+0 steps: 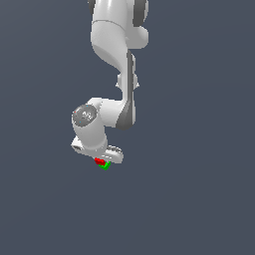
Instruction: Stack the red cube on top of the green cube.
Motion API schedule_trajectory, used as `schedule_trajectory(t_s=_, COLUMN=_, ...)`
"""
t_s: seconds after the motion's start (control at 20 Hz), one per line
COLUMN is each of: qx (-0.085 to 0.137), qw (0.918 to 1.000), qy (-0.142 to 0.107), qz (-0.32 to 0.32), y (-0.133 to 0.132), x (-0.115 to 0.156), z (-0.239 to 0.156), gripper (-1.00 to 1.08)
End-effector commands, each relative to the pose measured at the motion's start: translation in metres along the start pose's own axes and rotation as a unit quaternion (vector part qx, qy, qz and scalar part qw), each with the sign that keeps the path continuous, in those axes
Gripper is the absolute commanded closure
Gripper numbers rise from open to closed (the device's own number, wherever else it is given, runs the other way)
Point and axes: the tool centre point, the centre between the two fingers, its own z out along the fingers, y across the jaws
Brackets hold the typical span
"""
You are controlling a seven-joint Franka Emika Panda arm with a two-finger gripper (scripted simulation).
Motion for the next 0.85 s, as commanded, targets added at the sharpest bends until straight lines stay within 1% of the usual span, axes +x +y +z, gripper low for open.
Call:
schedule_trajectory(t_s=0.0, qx=0.0, qw=1.0, qy=0.001, qz=0.001, y=-0.0093, x=-0.0007, z=0.0037, gripper=1.08)
schedule_trajectory(t_s=0.15, qx=0.0, qw=1.0, qy=0.001, qz=0.001, y=-0.0126, x=-0.0003, z=0.0051, gripper=1.08)
schedule_trajectory(t_s=0.3, qx=0.0, qw=1.0, qy=0.001, qz=0.001, y=-0.0104, x=0.0008, z=0.0042, gripper=1.08)
schedule_trajectory(t_s=0.35, qx=0.0, qw=1.0, qy=0.001, qz=0.001, y=-0.0104, x=0.0008, z=0.0042, gripper=-0.92)
schedule_trajectory(t_s=0.8, qx=0.0, qw=1.0, qy=0.001, qz=0.001, y=-0.0104, x=0.0008, z=0.0042, gripper=-0.92)
